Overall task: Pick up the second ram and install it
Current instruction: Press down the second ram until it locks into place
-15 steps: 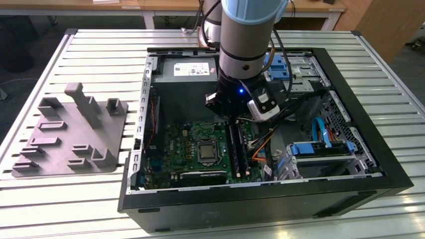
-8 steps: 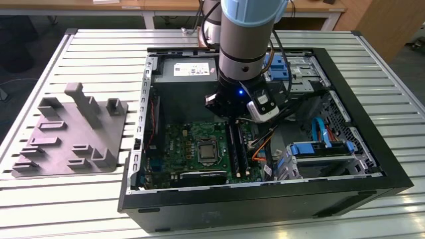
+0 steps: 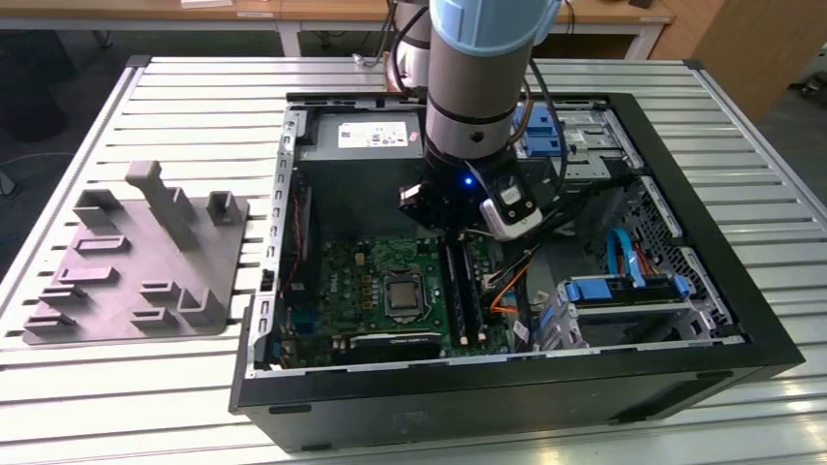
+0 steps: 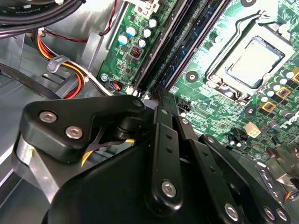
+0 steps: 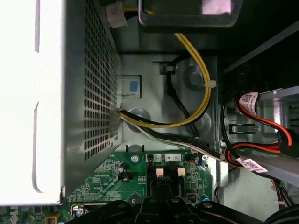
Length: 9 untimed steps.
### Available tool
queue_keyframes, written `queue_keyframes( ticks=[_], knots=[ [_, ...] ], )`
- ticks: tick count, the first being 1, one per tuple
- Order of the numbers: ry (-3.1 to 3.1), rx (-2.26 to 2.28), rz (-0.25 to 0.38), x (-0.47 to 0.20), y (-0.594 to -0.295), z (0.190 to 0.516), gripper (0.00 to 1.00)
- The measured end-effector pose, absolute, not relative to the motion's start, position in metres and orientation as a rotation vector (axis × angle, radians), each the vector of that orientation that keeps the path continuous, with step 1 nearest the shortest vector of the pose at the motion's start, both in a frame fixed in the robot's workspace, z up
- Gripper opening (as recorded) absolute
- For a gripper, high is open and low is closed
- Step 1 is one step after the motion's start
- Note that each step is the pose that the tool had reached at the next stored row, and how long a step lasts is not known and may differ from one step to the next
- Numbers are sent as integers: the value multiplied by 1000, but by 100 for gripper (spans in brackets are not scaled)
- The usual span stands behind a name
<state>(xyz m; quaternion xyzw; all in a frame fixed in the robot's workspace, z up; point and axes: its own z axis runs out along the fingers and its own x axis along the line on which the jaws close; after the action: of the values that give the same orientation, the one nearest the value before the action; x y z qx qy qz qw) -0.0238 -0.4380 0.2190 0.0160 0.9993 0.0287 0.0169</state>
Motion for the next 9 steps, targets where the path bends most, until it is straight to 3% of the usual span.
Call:
queue_keyframes(
  ticks=[9],
  knots=[
    [3106, 50, 88, -24, -438, 217, 10]
  ],
)
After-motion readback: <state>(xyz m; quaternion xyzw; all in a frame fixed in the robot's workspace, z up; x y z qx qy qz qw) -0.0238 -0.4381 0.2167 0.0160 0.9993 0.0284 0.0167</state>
